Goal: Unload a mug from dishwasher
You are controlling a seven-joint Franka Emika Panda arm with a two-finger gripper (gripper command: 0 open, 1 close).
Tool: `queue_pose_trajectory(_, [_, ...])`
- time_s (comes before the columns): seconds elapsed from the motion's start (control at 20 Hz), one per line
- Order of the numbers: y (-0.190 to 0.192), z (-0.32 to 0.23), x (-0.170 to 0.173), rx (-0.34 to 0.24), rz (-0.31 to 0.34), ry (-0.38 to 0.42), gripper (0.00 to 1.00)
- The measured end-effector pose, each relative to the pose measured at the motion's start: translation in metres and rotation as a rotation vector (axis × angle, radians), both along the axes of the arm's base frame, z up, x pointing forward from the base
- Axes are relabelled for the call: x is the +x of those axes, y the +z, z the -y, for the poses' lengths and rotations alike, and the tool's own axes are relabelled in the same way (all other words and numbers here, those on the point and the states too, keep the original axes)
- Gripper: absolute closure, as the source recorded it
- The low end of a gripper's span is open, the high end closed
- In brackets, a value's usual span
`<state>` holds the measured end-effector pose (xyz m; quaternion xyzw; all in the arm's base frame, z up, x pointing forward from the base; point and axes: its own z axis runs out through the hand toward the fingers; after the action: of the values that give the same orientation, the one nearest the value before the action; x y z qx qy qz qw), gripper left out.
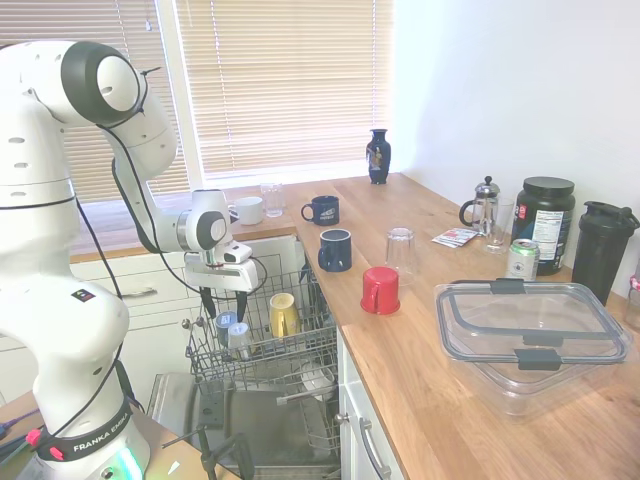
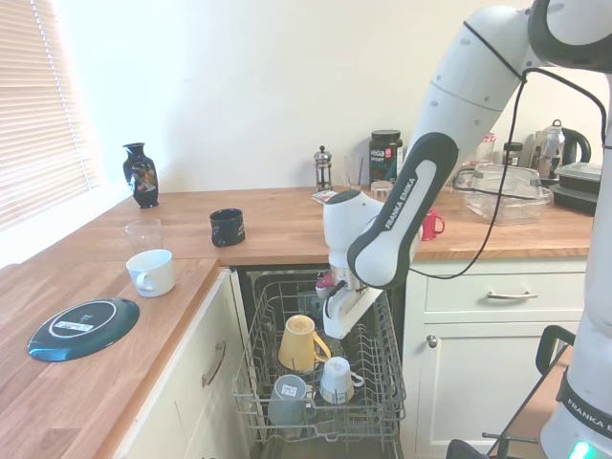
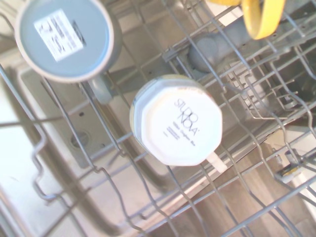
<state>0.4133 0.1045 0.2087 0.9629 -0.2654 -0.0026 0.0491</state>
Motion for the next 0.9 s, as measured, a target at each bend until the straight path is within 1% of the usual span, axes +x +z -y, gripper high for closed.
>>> queue_pose_trajectory(0.4, [-0.039,0.016,0.0,-0.009,0.005,0.12,0.0])
queue_pose_trajectory(0.7, [-0.049,0.02,0.004,-0.027,0.041,0.201,0.0])
queue_pose_trajectory(0.9, [-0.056,0.008,0.014,-0.043,0.068,0.223,0.0])
